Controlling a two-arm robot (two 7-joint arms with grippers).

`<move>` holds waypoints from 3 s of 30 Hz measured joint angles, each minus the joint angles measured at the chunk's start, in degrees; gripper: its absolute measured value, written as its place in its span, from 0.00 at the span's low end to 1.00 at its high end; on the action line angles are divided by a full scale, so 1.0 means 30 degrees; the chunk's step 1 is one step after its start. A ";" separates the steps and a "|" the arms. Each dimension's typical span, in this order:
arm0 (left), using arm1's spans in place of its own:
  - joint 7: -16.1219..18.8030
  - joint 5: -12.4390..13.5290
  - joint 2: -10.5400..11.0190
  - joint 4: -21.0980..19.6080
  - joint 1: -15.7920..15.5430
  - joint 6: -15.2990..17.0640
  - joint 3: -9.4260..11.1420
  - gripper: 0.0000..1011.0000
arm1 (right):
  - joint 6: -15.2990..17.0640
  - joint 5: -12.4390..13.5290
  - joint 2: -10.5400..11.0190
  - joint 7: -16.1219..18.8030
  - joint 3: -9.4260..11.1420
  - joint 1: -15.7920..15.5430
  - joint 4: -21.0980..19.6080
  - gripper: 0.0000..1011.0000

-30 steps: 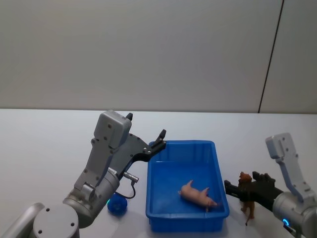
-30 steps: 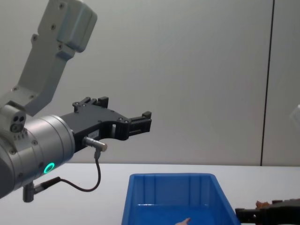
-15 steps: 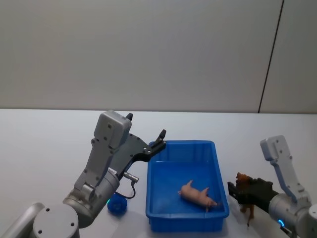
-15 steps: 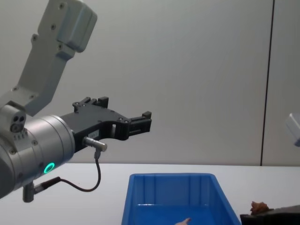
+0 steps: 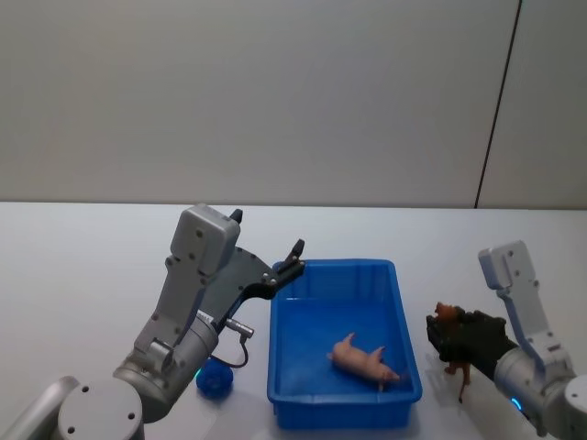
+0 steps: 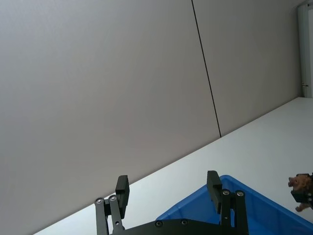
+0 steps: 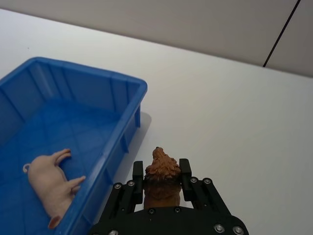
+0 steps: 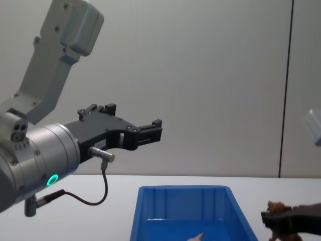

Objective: Pick up the two dolls from the table and place them into the box.

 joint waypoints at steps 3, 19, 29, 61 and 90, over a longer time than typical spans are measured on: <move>-0.0001 0.0000 0.0000 -0.0001 0.0001 0.0000 -0.0001 0.99 | -0.0577 -0.0288 0.0025 -0.0094 -0.0034 -0.0086 -0.0375 0.41; -0.0001 0.0000 -0.0001 0.0000 0.0001 0.0000 0.0000 0.99 | -0.1858 -0.0638 -0.0238 0.1167 -0.0418 -0.0028 -0.2670 0.41; -0.0001 0.0000 -0.0001 0.0000 0.0001 0.0000 0.0000 0.99 | -0.1933 -0.1144 -0.1061 0.2450 -0.1276 0.0324 -0.2911 0.41; -0.0002 0.0000 -0.0001 0.0000 0.0001 0.0000 0.0000 0.99 | -0.4128 -0.1418 -0.0903 0.2963 -0.1270 0.0281 -0.2109 0.99; 0.0090 0.0061 0.0718 -0.0857 0.0623 0.0977 -0.0277 0.99 | -0.5453 0.0520 0.1494 0.3402 0.0462 -0.1221 -0.3272 0.99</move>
